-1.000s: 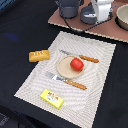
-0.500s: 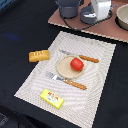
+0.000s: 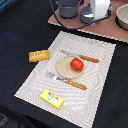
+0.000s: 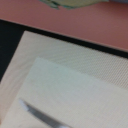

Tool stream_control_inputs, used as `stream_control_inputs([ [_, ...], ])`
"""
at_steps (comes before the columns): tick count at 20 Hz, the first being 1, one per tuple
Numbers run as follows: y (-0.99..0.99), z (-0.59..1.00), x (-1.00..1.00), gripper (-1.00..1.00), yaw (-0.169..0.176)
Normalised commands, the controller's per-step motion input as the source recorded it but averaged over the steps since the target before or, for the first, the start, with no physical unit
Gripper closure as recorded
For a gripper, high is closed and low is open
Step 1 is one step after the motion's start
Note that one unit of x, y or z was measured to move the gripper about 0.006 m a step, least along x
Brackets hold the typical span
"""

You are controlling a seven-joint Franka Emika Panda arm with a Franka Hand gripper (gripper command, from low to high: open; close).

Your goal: Interact with the objects in diverse but meaningful ways.

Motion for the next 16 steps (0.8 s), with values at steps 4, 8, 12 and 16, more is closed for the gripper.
stream_control_inputs([
  [4,-0.86,0.04,-0.21,-1.0,0.0],
  [8,-0.84,0.0,-0.35,-1.0,0.0],
  [12,-0.78,-0.05,-0.49,-1.0,0.0],
  [16,-0.61,-0.26,-0.71,-1.0,0.0],
])
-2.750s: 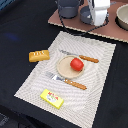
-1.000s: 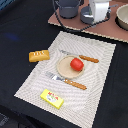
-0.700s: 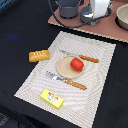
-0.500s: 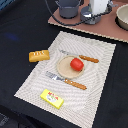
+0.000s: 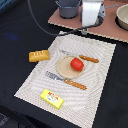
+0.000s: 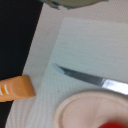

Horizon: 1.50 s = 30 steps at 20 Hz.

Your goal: Interact with the objects in diverse but meaningful ways.

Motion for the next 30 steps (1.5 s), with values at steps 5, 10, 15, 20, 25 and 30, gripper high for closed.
stream_control_inputs([
  [5,-0.45,-0.37,-0.91,-1.0,0.0],
  [10,-0.39,-0.33,-0.95,-1.0,0.0],
  [15,-0.37,-0.21,-0.93,-1.0,0.0],
  [20,-0.32,-0.19,-0.93,-1.0,0.002],
  [25,-0.28,-0.22,-0.94,-1.0,0.015],
  [30,-0.3,-0.32,-0.87,-1.0,0.03],
])
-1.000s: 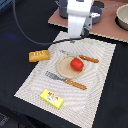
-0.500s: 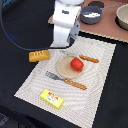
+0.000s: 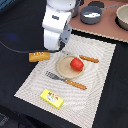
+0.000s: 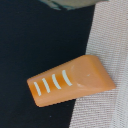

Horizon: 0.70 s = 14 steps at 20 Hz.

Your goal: Interact with the objects in diverse but meaningful ways.

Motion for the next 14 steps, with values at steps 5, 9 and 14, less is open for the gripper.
stream_control_inputs([
  [5,-0.26,-0.4,-0.64,-1.0,0.058],
  [9,-0.15,-0.44,-0.89,-1.0,0.094],
  [14,-0.1,-0.29,-0.74,-1.0,0.105],
])
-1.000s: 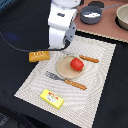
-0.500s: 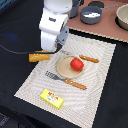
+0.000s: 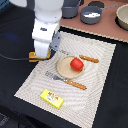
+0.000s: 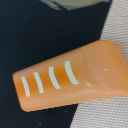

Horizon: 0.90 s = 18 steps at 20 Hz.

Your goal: Interact with the objects in diverse but meaningful ways.

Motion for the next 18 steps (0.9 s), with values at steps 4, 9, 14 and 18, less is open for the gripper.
stream_control_inputs([
  [4,-0.17,-0.24,-0.56,-1.0,0.087],
  [9,-0.25,-0.24,-0.47,-1.0,0.052],
  [14,-0.23,-0.29,-0.51,-1.0,0.048],
  [18,-0.16,-0.31,-0.48,-1.0,0.066],
])
